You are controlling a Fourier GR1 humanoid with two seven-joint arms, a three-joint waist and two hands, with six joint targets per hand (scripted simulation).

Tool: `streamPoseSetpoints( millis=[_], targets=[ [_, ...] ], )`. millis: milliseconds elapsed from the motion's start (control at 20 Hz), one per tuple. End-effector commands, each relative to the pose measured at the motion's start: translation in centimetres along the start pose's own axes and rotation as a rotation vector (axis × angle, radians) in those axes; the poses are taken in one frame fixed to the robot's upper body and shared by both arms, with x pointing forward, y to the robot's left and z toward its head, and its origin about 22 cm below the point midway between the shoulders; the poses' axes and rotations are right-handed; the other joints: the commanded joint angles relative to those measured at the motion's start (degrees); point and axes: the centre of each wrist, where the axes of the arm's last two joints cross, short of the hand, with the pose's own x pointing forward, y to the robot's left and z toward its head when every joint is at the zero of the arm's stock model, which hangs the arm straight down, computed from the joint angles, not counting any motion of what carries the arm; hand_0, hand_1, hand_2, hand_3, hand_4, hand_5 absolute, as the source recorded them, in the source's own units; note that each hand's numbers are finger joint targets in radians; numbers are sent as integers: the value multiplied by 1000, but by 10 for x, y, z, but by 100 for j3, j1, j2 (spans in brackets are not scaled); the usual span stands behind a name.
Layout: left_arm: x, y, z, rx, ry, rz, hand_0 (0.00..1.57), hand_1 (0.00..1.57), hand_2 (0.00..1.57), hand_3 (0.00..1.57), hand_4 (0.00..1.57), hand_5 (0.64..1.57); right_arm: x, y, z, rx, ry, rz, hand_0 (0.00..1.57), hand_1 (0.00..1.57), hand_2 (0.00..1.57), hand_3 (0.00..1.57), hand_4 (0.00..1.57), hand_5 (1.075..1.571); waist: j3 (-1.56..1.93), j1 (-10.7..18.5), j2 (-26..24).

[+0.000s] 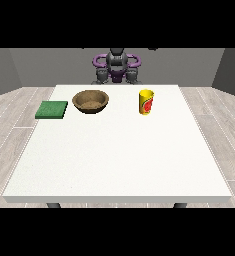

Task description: Pick the cup and pour the ball into the bowl, then pick the bowl and place it on the pad

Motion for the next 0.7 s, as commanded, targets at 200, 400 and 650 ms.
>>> streamPoseSetpoints(
  millis=[200, 400, 650],
  targets=[
    [39, -15, -30, 10, -281, -33, 0, 0, 0, 0, 606, 1555, 50, 4, -14, 28, -279, -7, 0, 0, 0, 0, 741, 1546, -5, -185, 1785],
    [31, -1, -43, -1, -370, -85, 0, 0, 0, 0, 575, 1537, 38, 13, -19, 83, -344, -15, 0, 0, 0, 225, 727, 1551, -6, -225, 2449],
    [9, 17, -53, 33, -463, -137, 0, 0, 0, 0, 551, 1487, 27, -8, -29, 73, -426, -48, 0, 0, 0, 0, 691, 1543, -5, -296, 3068]
  ],
)
